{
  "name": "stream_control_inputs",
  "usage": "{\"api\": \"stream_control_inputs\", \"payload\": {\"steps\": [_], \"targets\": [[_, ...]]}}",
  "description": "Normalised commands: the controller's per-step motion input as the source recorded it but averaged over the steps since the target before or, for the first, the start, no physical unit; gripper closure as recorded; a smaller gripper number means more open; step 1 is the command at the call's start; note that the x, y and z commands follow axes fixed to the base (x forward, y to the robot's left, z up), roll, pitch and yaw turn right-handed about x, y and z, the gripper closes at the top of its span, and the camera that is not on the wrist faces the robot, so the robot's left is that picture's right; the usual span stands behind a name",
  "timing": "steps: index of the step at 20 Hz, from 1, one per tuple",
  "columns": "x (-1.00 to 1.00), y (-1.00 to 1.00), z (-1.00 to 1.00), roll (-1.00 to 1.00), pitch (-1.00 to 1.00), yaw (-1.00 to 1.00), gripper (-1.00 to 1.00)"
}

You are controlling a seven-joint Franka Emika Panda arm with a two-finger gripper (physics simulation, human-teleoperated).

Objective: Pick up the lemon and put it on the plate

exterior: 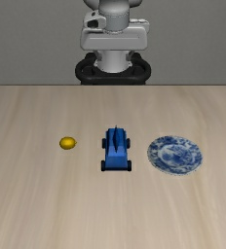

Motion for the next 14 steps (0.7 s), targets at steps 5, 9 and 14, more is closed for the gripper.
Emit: {"api": "stream_control_inputs", "payload": {"steps": [5, 9, 14], "targets": [[0.00, -1.00, 0.00, 0.00, 0.00, 0.00, -1.00], [0.00, -1.00, 0.00, 0.00, 0.00, 0.00, -1.00], [0.20, -0.80, 0.00, 0.00, 0.00, 0.00, -1.00]]}}
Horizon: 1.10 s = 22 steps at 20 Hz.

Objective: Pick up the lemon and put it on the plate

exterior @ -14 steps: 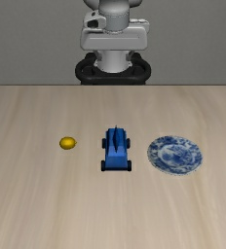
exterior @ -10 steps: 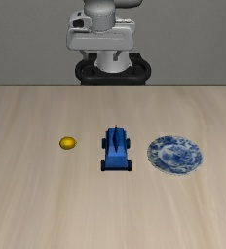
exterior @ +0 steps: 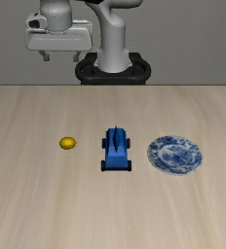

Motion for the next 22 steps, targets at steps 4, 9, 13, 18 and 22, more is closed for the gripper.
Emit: {"api": "stream_control_inputs", "payload": {"steps": [4, 9, 13, 18, 22], "targets": [[1.00, 0.00, 0.00, 0.00, 0.00, 0.00, -1.00], [0.80, 0.20, 0.00, 0.00, 0.00, 0.00, -1.00], [0.00, 0.00, -1.00, 0.00, 0.00, 0.00, -1.00], [0.00, 0.00, -1.00, 0.00, 0.00, 0.00, -1.00], [0.00, 0.00, -1.00, 0.00, 0.00, 0.00, -1.00]]}}
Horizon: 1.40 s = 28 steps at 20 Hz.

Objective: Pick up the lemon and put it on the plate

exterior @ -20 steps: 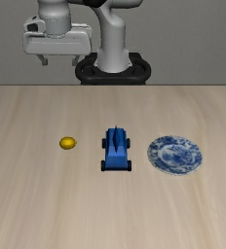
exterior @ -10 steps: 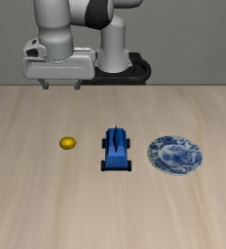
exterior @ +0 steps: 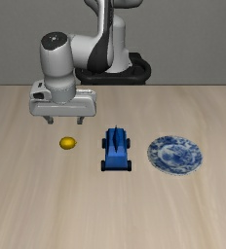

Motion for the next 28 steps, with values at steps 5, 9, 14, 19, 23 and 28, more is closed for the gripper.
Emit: {"api": "stream_control_inputs", "payload": {"steps": [5, 9, 14, 19, 23, 28], "targets": [[0.20, 0.00, -0.80, 0.00, 0.00, 0.00, -1.00], [0.00, 0.00, -0.75, 0.00, 0.00, 0.00, 1.00], [0.00, 0.00, 0.00, 0.00, 0.00, 0.00, 1.00], [0.00, 0.00, 0.40, 0.00, 0.00, 0.00, 1.00], [0.00, 0.00, 1.00, 0.00, 0.00, 0.00, 1.00], [0.00, 0.40, 0.60, 0.00, 0.00, 0.00, 1.00]]}}
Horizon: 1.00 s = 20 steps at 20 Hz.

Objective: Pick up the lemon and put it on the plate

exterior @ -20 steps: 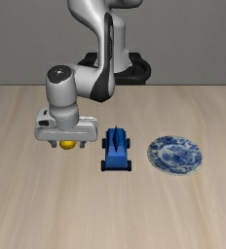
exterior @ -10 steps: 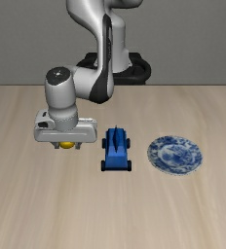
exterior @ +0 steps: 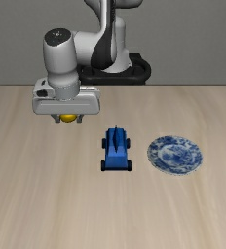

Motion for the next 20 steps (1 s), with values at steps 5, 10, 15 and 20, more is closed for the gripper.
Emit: {"api": "stream_control_inputs", "payload": {"steps": [5, 10, 15, 20], "targets": [[0.00, 1.00, 0.00, 0.00, 0.00, 0.00, 1.00], [0.00, 1.00, 0.00, 0.00, 0.00, 0.00, 1.00], [0.00, 1.00, 0.00, 0.00, 0.00, 0.00, 1.00], [0.00, 1.00, 0.00, 0.00, 0.00, 0.00, 1.00]]}}
